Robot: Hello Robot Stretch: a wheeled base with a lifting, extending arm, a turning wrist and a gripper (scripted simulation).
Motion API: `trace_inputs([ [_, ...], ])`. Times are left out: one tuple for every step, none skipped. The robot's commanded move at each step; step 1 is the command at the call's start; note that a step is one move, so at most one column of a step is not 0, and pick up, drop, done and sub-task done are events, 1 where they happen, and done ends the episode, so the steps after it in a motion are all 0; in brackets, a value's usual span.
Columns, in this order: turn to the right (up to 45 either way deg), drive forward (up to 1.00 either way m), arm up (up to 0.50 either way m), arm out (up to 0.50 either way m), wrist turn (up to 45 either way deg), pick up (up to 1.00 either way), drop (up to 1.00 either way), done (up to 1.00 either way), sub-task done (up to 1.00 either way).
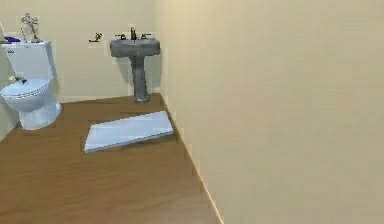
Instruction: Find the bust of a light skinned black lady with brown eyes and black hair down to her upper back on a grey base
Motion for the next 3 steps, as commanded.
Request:
trace_inputs([
  [-6.0,0.00,0.00,0.00,0.0,0.00,0.00,0.00,0.00],
  [0.0,0.10,0.00,0.00,0.0,0.00,0.00,0.00,0.00],
  [-9.0,0.00,0.00,0.00,0.0,0.00,0.00,0.00,0.00],
])
